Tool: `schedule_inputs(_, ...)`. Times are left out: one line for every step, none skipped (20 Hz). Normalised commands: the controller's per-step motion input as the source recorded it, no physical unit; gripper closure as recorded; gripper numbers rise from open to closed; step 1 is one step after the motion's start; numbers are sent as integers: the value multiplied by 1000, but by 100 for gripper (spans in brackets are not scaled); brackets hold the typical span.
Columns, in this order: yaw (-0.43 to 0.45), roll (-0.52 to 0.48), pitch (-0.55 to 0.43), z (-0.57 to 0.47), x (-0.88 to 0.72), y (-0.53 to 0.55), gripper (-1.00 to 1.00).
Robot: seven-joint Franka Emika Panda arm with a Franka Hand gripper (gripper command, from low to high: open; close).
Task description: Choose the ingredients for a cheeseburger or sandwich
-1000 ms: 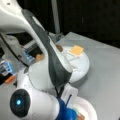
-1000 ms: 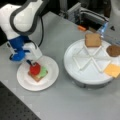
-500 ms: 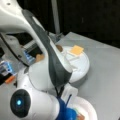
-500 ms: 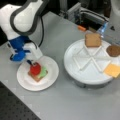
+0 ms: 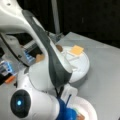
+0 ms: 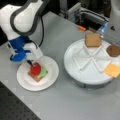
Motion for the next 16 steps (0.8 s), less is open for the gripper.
schedule_inputs(200,-26,25,-44,19,-70,100)
schedule_inputs(200,-26,23,-44,20,-66,100)
schedule_inputs(195,-29,22,-43,18,-58,100)
schedule_inputs(192,-31,25,-40,14,-50,100)
schedule_inputs(190,-34,24,-39,7,-46,100)
schedule_inputs(190,-37,23,-37,0,-45,100)
schedule_inputs(190,-37,23,-37,-3,-45,100)
schedule_inputs(191,-42,22,-37,-7,-44,100)
schedule_inputs(191,-45,20,-39,-9,-42,100)
schedule_inputs(191,-46,19,-41,-10,-42,100)
schedule_inputs(191,-52,21,-42,-10,-41,100)
schedule_inputs(191,-53,22,-43,-11,-40,100)
schedule_inputs(193,-58,22,-42,-11,-40,100)
schedule_inputs(193,-59,22,-41,-10,-40,100)
schedule_inputs(193,-68,24,-41,-13,-38,-100)
schedule_inputs(196,-74,27,-40,-17,-36,-100)
